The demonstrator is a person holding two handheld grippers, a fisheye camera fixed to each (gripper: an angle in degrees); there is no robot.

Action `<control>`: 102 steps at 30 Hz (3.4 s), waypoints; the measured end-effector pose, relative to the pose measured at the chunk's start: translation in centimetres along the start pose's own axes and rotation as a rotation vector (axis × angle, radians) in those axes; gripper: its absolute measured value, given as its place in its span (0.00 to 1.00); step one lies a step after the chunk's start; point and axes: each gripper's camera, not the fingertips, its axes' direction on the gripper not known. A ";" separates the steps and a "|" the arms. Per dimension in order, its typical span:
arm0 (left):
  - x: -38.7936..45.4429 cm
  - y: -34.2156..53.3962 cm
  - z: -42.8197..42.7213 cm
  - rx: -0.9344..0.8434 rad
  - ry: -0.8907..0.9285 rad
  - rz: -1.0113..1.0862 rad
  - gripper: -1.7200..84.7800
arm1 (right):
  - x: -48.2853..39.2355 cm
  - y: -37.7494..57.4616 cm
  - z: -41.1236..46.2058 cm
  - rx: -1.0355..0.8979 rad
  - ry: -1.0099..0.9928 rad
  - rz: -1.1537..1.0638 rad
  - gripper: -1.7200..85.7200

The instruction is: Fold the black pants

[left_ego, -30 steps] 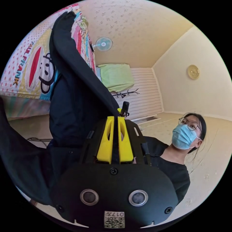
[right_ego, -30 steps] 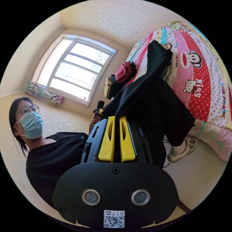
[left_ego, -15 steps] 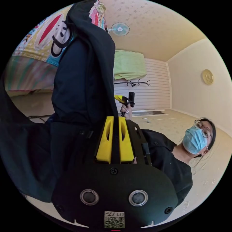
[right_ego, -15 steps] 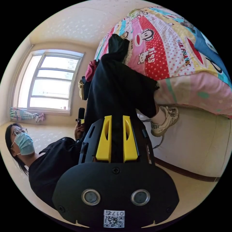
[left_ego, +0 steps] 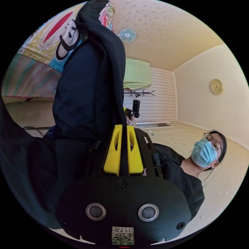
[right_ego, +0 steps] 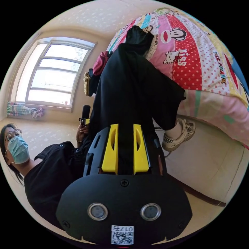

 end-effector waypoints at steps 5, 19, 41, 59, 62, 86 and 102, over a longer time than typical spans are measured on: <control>1.1 0.5 1.0 -0.034 -0.032 0.006 0.06 | 0.0 -0.7 2.9 -0.059 0.025 0.024 0.12; 2.9 2.3 4.8 -0.151 -0.085 -0.025 0.05 | -4.5 -1.0 1.1 -0.217 0.146 0.001 0.04; -1.9 -13.4 -2.7 0.246 0.152 -0.187 0.31 | 5.5 -28.2 -3.1 -0.030 -0.395 0.135 0.19; 1.8 -15.0 6.7 0.290 0.146 -0.121 0.13 | 8.1 -37.0 6.1 -0.246 -0.770 0.190 0.12; 5.4 -13.6 7.9 0.274 0.166 -0.021 0.08 | 5.3 -35.9 3.0 -0.189 -0.860 0.121 0.07; 52.1 2.3 22.4 0.325 -0.188 0.824 0.07 | -42.0 -16.1 -25.3 0.073 -0.552 -0.726 0.02; 33.5 -21.9 9.5 0.510 -0.431 0.413 0.07 | -30.7 -43.8 -6.0 0.166 -0.419 -0.366 0.02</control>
